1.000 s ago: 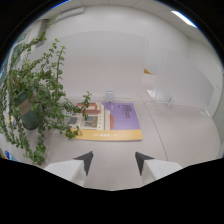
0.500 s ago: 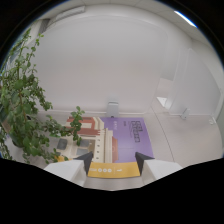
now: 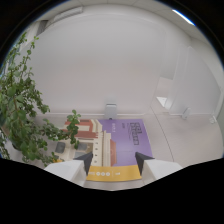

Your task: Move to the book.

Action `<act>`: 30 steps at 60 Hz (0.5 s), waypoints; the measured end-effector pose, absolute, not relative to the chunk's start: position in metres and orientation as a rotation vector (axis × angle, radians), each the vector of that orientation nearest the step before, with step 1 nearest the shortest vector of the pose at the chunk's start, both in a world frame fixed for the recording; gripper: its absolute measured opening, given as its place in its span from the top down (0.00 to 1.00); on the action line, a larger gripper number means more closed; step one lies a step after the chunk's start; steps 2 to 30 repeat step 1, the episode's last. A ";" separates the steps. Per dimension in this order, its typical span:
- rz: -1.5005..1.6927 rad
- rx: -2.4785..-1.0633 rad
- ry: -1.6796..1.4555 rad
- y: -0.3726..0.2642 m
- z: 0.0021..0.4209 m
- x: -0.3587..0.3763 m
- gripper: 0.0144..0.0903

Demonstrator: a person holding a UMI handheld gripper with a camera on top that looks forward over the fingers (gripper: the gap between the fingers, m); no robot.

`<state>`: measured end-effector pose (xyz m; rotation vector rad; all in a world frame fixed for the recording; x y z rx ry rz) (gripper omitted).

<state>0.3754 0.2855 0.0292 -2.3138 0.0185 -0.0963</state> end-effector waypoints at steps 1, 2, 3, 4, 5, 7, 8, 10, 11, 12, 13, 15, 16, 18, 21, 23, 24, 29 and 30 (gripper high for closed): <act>-0.094 -2.314 0.017 0.286 0.029 0.375 0.08; -0.094 -2.314 0.017 0.286 0.029 0.375 0.08; -0.094 -2.314 0.017 0.286 0.029 0.375 0.08; -0.094 -2.314 0.017 0.286 0.029 0.375 0.08; -0.094 -2.314 0.017 0.286 0.029 0.375 0.08; -0.094 -2.314 0.017 0.286 0.029 0.375 0.08; -0.094 -2.314 0.017 0.286 0.029 0.375 0.08; -0.094 -2.314 0.017 0.286 0.029 0.375 0.08; -0.094 -2.314 0.017 0.286 0.029 0.375 0.08; -0.094 -2.314 0.017 0.286 0.029 0.375 0.08; -0.094 -2.314 0.017 0.286 0.029 0.375 0.08; -0.094 -2.314 0.017 0.286 0.029 0.375 0.08; -0.094 -2.314 0.017 0.286 0.029 0.375 0.08; -0.094 -2.314 0.017 0.286 0.029 0.375 0.08; -0.094 -2.314 0.017 0.286 0.029 0.375 0.08; -0.094 -2.314 0.017 0.286 0.029 0.375 0.08; -0.094 -2.314 0.017 0.286 0.029 0.375 0.08; -0.094 -2.314 0.017 0.286 0.029 0.375 0.08; -0.094 -2.314 0.017 0.286 0.029 0.375 0.08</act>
